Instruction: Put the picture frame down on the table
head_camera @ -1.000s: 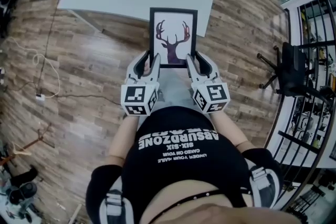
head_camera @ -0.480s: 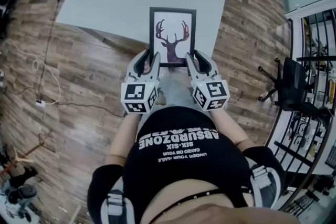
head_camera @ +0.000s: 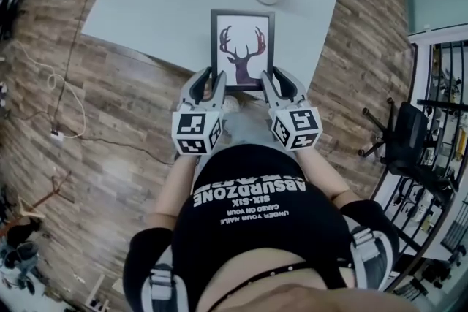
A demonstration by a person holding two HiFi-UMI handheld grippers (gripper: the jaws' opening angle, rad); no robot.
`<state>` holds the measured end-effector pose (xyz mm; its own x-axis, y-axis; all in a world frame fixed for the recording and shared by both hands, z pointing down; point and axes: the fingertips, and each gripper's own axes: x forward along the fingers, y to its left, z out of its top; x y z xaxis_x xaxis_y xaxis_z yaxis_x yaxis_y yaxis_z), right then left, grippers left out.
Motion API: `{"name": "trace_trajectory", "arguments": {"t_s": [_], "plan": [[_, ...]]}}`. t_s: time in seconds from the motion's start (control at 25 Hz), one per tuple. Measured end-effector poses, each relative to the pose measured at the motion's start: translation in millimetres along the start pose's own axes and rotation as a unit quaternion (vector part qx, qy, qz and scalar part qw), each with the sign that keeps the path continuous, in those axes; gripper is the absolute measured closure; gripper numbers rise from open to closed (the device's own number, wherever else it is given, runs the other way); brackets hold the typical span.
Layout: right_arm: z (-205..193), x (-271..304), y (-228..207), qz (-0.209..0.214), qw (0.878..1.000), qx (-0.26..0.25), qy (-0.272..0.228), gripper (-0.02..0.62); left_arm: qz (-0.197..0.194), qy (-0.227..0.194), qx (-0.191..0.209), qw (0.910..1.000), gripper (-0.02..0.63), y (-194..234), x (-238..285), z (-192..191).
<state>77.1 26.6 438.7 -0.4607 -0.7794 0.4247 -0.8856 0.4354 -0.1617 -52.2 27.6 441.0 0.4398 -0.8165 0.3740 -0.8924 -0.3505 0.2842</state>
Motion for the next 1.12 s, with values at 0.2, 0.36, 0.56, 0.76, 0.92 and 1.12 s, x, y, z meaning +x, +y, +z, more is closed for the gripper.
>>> {"name": "trace_trajectory", "arguments": {"t_s": [0.2, 0.36, 0.56, 0.76, 0.92, 1.12], "plan": [[11, 28, -8, 0.013, 1.0, -0.003, 0.008, 0.477, 0.011, 0.006, -0.009, 0.9999, 0.469, 16, 21, 8], [18, 50, -16, 0.021, 1.0, -0.002, 0.015, 0.477, 0.017, 0.01, -0.013, 0.9997, 0.469, 28, 38, 14], [19, 68, -29, 0.024, 0.999, 0.006, 0.022, 0.477, 0.019, 0.019, -0.016, 0.9995, 0.469, 35, 59, 16], [17, 84, -40, 0.024, 0.999, 0.012, 0.033, 0.477, 0.019, 0.037, -0.02, 0.9989, 0.469, 42, 78, 12], [12, 94, -48, 0.024, 0.999, 0.016, 0.042, 0.477, 0.021, 0.052, -0.026, 0.9981, 0.469, 45, 90, 4], [1, 107, -55, 0.026, 0.998, 0.015, 0.055, 0.477, 0.022, 0.07, -0.033, 0.9968, 0.469, 51, 101, -7]]}}
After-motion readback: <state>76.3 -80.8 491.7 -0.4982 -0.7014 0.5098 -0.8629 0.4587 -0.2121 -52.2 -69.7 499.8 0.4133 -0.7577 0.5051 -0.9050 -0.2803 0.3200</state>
